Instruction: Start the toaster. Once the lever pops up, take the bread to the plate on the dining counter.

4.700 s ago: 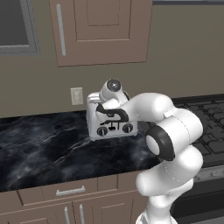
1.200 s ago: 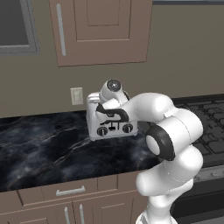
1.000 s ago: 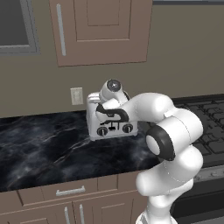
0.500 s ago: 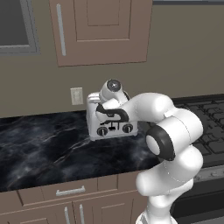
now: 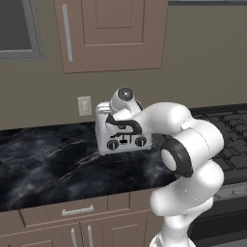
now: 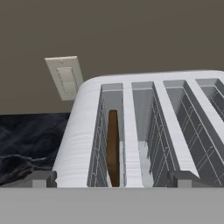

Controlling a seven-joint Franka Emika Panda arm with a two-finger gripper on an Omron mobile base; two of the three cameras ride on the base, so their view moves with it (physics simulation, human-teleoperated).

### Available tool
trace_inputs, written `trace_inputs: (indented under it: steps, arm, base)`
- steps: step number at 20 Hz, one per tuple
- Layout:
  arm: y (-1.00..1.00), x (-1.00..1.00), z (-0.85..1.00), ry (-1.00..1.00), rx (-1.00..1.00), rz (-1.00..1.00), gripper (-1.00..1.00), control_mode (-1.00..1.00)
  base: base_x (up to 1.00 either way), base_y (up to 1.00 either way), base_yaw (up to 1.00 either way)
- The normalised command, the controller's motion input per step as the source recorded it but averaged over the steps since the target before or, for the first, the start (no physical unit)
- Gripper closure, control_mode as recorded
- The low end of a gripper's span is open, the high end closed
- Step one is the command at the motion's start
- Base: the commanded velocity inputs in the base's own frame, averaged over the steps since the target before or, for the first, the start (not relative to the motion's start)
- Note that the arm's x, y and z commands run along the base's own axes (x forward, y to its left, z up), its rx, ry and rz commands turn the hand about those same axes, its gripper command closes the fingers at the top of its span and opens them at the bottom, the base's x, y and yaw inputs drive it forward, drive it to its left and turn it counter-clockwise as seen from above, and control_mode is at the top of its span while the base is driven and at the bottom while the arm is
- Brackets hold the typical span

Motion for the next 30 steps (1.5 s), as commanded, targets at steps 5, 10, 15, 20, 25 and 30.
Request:
trace_inputs:
  steps: [5,10,15,20,25,30]
  arm:
    - [0.00,0.00,0.00,0.00,0.00,0.00,-1.00,-1.00]
    - [0.00,0.00,0.00,0.00,0.00,0.00,-1.00,-1.00]
    - [0.00,0.00,0.00,0.00,0.00,0.00,-1.00,-1.00]
    - [0.00,0.00,0.00,0.00,0.00,0.00,-1.00,-1.00]
    - [0.00,0.00,0.00,0.00,0.00,0.00,-1.00,-1.00]
    - [0.00,0.00,0.00,0.00,0.00,0.00,-1.00,-1.00]
  base:
    - [0.00,0.00,0.00]
    - [0.00,0.00,0.00]
    - [0.00,0.00,0.00]
    - [0.00,0.00,0.00]
    - [0.00,0.00,0.00]
    - [0.00,0.00,0.00]
